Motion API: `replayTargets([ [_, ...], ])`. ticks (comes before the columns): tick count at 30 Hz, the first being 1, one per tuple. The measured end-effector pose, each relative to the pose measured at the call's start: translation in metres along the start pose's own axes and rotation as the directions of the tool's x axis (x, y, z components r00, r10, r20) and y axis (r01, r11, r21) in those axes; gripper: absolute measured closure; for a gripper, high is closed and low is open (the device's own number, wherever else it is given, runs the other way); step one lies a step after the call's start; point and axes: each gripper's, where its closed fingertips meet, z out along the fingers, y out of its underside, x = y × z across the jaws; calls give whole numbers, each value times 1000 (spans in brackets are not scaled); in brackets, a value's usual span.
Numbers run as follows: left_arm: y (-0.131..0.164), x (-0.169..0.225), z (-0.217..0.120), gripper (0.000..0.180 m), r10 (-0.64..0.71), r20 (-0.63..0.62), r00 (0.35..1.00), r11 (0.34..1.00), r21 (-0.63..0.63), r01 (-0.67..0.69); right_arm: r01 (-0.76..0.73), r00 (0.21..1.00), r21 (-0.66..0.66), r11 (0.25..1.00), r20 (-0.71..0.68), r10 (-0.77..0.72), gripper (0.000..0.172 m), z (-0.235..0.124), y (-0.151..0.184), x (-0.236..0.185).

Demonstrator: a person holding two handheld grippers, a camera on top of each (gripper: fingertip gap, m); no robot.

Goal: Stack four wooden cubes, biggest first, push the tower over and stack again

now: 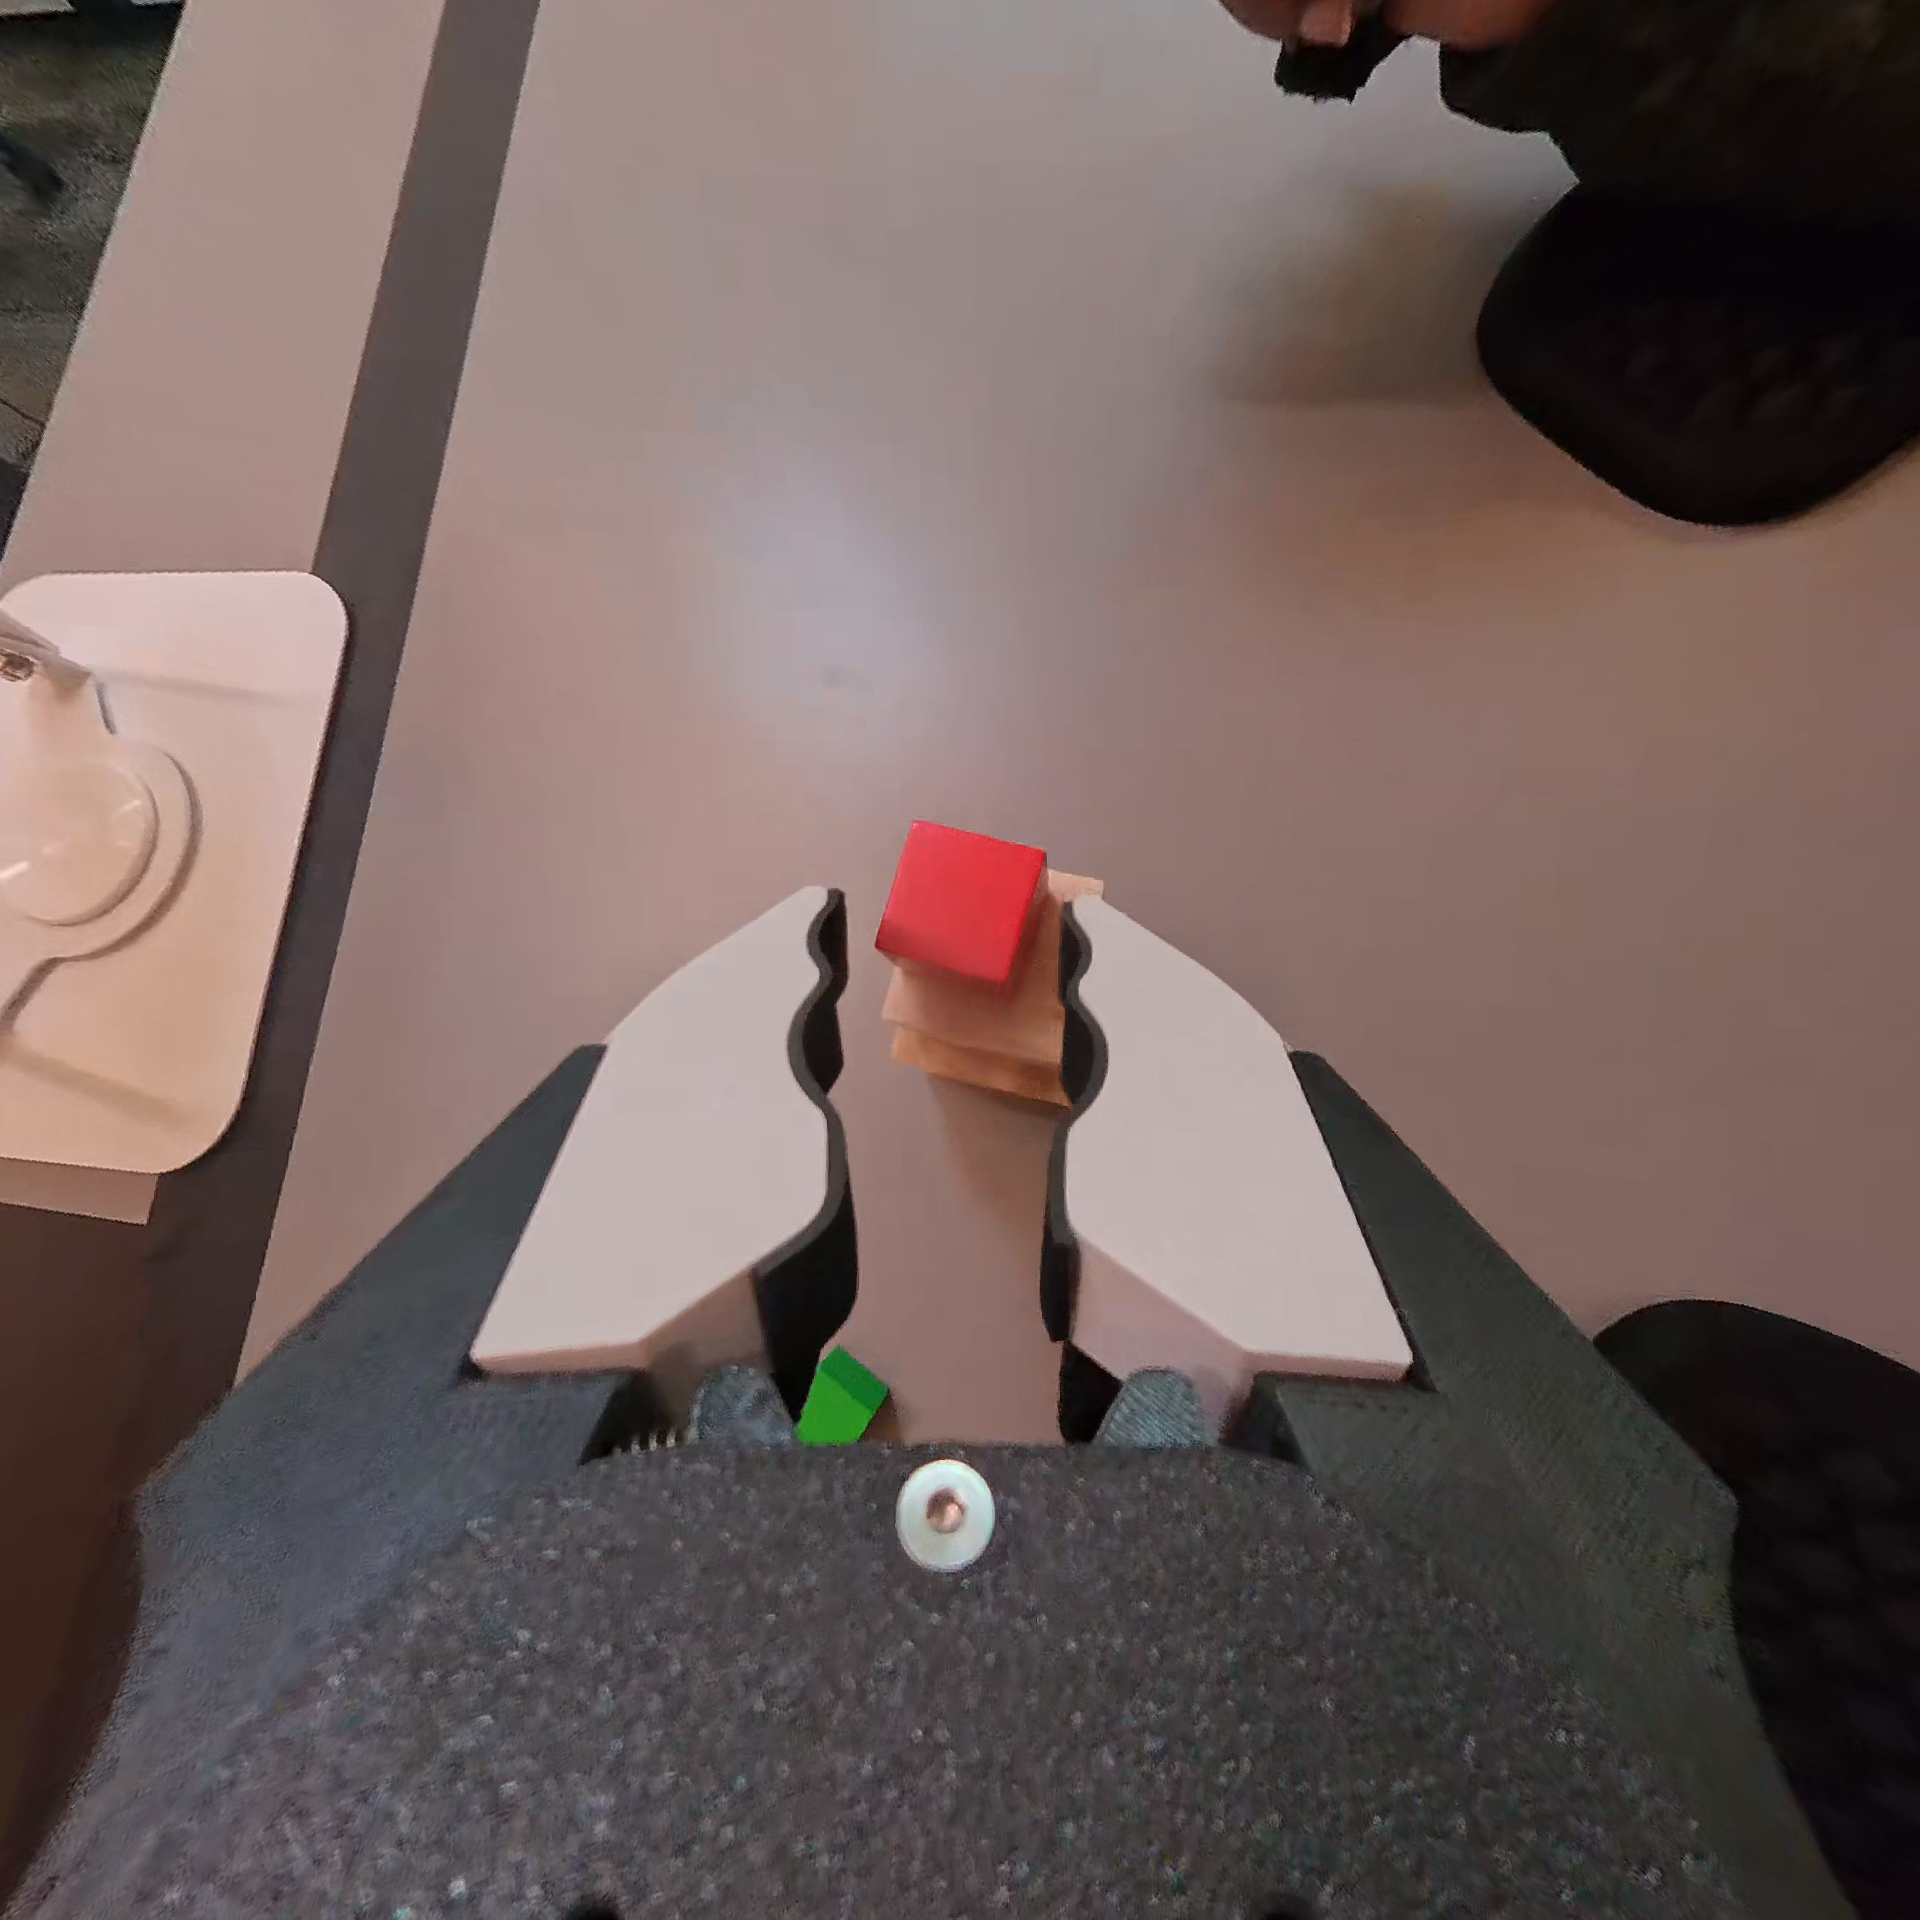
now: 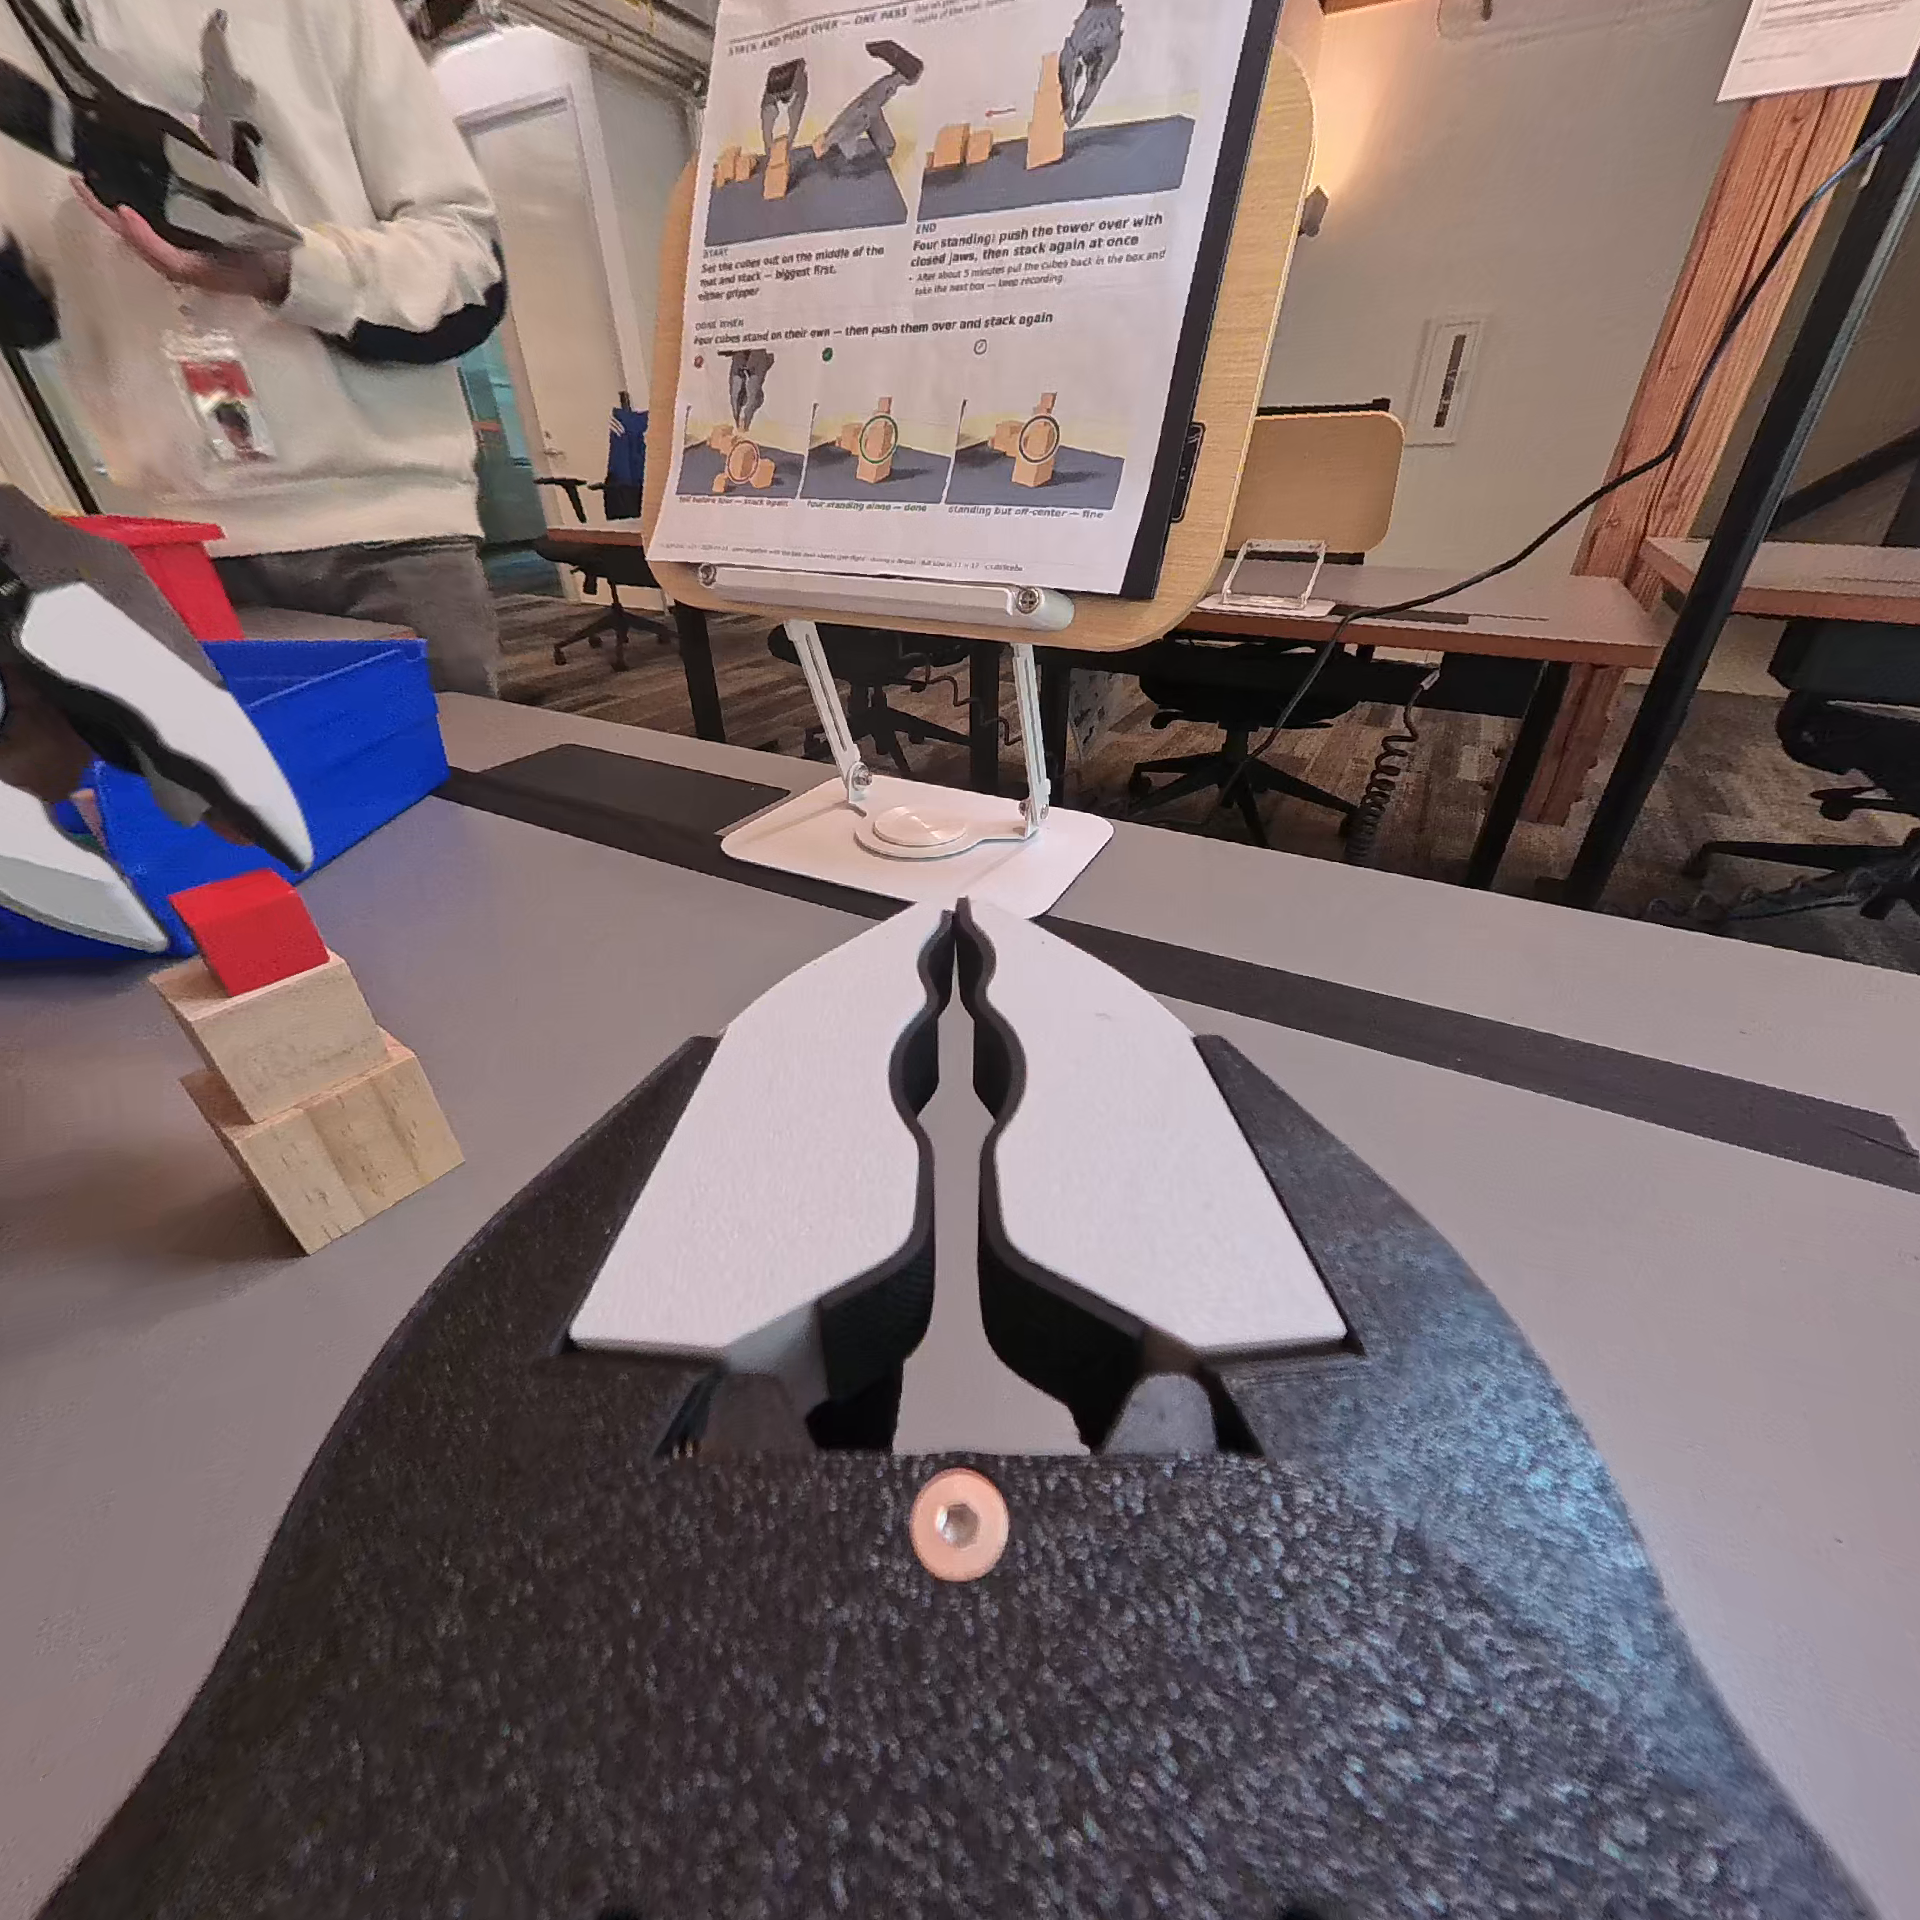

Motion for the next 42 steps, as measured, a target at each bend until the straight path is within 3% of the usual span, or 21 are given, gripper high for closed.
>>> replayTargets([
  [3,5,2,4,152,11,-9,1000,1000,-17,-11,0,1000,2,1000,-13,0,171,-1,0,2],
  [9,6,3,3,148,3,-8,1000,1000,7,-3,25,988,14,1000,-154,-22,172,-8,-5,25],
  [12,4,1,-2,135,-3,6,1000,1000,21,3,42,942,5,999,-334,-38,172,-21,-9,60],
  [17,1,-14,-33,138,-69,113,991,990,133,54,85,792,-39,996,-604,-91,171,-58,-35,155],
  [21,30,-39,-49,140,-196,256,947,978,124,169,25,685,-92,995,-723,-84,171,-84,-40,235],
  [23,58,-51,-51,140,-240,345,907,969,36,243,9,633,-127,992,-767,-104,171,-95,-39,264],
  [28,105,-56,-45,144,-282,421,862,923,-127,364,-6,570,-197,980,-806,-158,171,-107,-36,300],
  [33,124,-53,-31,140,-299,400,866,878,-240,414,27,644,-197,980,-746,-167,171,-93,-38,271],
  [42,147,-41,-18,134,-350,311,884,737,-490,465,82,863,-170,982,-481,-156,170,-49,-12,124],
])
